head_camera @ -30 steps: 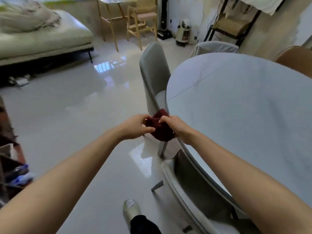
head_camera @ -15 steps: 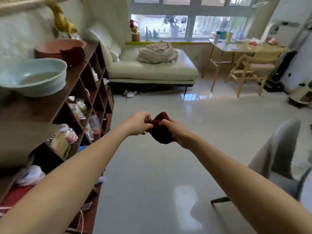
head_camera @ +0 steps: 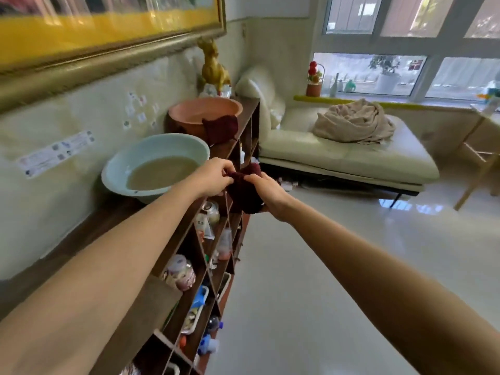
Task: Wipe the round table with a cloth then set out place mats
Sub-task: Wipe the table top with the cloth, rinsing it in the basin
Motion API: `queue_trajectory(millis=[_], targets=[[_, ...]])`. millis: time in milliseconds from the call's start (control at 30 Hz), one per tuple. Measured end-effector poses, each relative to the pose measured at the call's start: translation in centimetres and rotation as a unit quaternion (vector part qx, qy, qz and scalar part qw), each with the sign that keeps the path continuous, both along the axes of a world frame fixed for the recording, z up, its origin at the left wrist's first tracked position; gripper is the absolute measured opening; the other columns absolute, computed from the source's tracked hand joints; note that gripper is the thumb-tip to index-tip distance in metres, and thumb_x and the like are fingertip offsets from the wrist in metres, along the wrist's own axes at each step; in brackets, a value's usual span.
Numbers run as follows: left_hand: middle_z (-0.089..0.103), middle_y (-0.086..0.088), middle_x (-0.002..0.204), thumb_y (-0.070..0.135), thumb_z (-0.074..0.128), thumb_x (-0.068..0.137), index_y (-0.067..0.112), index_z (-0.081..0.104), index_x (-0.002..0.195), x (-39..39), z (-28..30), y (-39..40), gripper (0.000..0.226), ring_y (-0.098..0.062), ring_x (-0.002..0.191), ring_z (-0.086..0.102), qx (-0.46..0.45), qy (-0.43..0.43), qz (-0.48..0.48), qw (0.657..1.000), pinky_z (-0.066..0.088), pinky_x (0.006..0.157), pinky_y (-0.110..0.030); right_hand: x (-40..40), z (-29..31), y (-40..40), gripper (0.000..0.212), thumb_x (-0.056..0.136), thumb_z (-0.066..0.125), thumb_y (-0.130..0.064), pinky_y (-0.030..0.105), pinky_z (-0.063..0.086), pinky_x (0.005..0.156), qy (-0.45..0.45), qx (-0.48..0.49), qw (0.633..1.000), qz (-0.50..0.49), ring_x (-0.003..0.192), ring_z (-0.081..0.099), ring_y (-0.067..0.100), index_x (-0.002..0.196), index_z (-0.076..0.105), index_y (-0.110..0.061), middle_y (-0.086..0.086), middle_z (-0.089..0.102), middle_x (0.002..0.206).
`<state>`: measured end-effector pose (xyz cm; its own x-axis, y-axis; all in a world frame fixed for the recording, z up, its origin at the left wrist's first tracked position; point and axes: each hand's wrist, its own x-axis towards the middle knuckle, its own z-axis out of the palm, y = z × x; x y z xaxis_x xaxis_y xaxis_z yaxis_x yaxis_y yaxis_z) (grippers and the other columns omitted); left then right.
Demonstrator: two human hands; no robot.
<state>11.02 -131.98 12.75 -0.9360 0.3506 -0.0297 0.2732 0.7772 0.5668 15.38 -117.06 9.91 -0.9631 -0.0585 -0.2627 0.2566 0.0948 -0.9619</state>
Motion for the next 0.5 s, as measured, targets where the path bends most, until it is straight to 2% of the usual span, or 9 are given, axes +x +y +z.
queue_trajectory(millis=[33, 100, 233, 400, 500], targets=[[0.059, -0.005, 0.075, 0.008, 0.057, 0.093, 0.011, 0.062, 0.096, -1.1, 0.0, -0.7, 0.007, -0.02, 0.069, 0.061, 0.0, -0.001, 0.005, 1.0, 0.056, 0.064, -0.032, -1.5, 0.2, -0.6, 0.023, 0.1, 0.043, -0.028, 0.036, 0.054, 0.084, 0.0, 0.007, 1.0, 0.007, 0.098, 0.065, 0.024, 0.118, 0.051, -0.016, 0.012, 0.063, 0.113], [0.063, -0.011, 0.083, 0.01, 0.057, 0.093, 0.009, 0.063, 0.099, -4.3, 0.4, -2.9, 0.008, -0.025, 0.076, 0.064, -0.008, 0.0, 0.037, 0.999, 0.058, 0.073, -0.04, -5.9, 0.4, -2.7, 0.033, 0.1, 0.044, -0.03, 0.037, 0.054, 0.09, 0.004, 0.009, 1.0, 0.022, 0.104, 0.064, 0.025, 0.127, 0.05, -0.012, 0.013, 0.062, 0.119], [0.06, -0.008, 0.084, 0.012, 0.06, 0.092, 0.009, 0.066, 0.102, -10.1, 0.7, -6.7, 0.012, -0.026, 0.08, 0.062, -0.032, 0.011, 0.115, 0.993, 0.053, 0.078, -0.037, -14.6, 0.0, -6.7, 0.041, 0.099, 0.045, -0.029, 0.043, 0.045, 0.104, 0.035, 0.041, 0.996, 0.069, 0.114, 0.06, 0.028, 0.132, 0.051, -0.006, 0.015, 0.06, 0.126], [0.058, -0.006, 0.086, 0.015, 0.059, 0.094, 0.012, 0.066, 0.1, -17.0, -2.0, -11.2, 0.01, -0.021, 0.078, 0.055, -0.049, -0.005, 0.252, 0.966, 0.041, 0.071, -0.027, -25.1, -2.6, -11.6, 0.036, 0.102, 0.042, -0.024, 0.04, 0.043, 0.102, 0.076, 0.148, 0.968, 0.19, 0.113, 0.058, 0.031, 0.124, 0.057, 0.001, 0.018, 0.061, 0.122], [0.066, -0.01, 0.094, 0.013, 0.057, 0.094, 0.009, 0.068, 0.1, -19.9, -3.6, -12.8, 0.013, -0.021, 0.082, 0.056, -0.025, 0.004, 0.344, 0.939, 0.038, 0.073, -0.026, -30.1, -3.3, -13.3, 0.035, 0.102, 0.041, -0.019, 0.036, 0.044, 0.098, 0.099, 0.197, 0.944, 0.247, 0.117, 0.056, 0.034, 0.128, 0.055, 0.001, 0.02, 0.06, 0.124]])
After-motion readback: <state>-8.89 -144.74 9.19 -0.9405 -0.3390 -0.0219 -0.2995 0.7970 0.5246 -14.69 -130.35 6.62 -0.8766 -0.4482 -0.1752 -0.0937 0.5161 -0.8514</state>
